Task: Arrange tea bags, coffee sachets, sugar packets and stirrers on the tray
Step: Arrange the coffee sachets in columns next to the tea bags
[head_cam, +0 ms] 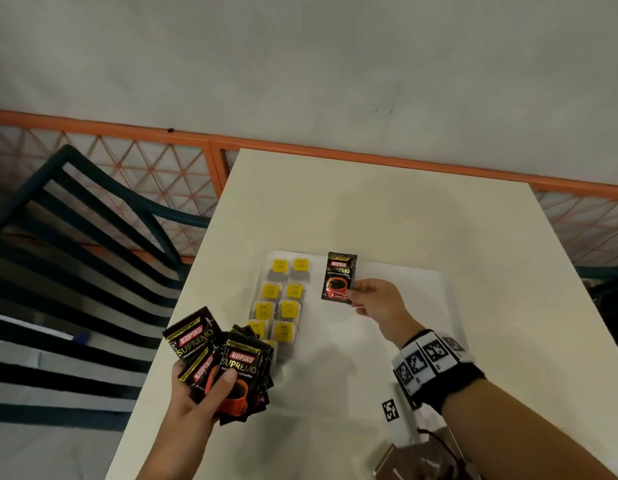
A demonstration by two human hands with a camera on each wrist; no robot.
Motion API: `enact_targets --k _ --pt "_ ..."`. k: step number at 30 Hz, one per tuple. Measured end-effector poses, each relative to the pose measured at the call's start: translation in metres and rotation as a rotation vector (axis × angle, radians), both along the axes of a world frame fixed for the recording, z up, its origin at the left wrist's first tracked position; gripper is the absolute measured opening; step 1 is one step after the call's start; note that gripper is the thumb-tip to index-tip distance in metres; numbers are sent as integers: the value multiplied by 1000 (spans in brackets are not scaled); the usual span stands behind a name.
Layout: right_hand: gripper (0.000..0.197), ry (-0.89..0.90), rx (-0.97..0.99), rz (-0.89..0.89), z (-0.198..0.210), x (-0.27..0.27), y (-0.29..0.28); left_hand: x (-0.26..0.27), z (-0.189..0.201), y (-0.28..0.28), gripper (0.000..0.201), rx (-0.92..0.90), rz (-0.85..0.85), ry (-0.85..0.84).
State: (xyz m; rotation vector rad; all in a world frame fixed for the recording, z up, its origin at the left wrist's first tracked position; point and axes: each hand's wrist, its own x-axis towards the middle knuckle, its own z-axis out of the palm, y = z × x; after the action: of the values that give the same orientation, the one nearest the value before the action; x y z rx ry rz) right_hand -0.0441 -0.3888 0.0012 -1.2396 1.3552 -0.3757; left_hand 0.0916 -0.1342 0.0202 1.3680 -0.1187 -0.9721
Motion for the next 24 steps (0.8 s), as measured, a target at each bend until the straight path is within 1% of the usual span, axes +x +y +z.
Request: enact_targets --k 3,4,5,7,9,12,15,17,18,22,23,24 --pt "14 29 -21 4 -12 18 -13 6 -8 -6 52 16 16 -2" --pt "14 49 -34 6 -16 23 -17 7 -9 -8 56 15 13 5" --pt "14 73 -52 9 -19 28 -20 8 -10 -11 66 12 6 10" --pt "13 116 -90 17 -23 34 -24 10 -14 -13 94 9 -23 14" --pt "11 143 -136 34 -25 38 -27 11 -18 -17 102 5 -42 34" --pt "15 178 -212 71 -27 41 -28 11 -19 -20 104 -9 -78 34" --pt "17 207 -276 102 -31 42 -28 10 -21 -24 100 1 -98 30" --pt "17 200 -287 99 -33 44 -29 9 -22 -25 90 9 -92 31" --pt "18 196 -289 96 -34 44 -29 9 -22 -26 88 13 -97 35" --pt "19 206 -301 100 -38 45 -28 8 -25 -26 96 24 -107 32" --pt "19 207 -304 98 -38 45 -28 8 -25 -27 95 25 -112 27" --pt "18 211 -308 97 -36 45 -27 7 -25 -28 87 26 -110 21"
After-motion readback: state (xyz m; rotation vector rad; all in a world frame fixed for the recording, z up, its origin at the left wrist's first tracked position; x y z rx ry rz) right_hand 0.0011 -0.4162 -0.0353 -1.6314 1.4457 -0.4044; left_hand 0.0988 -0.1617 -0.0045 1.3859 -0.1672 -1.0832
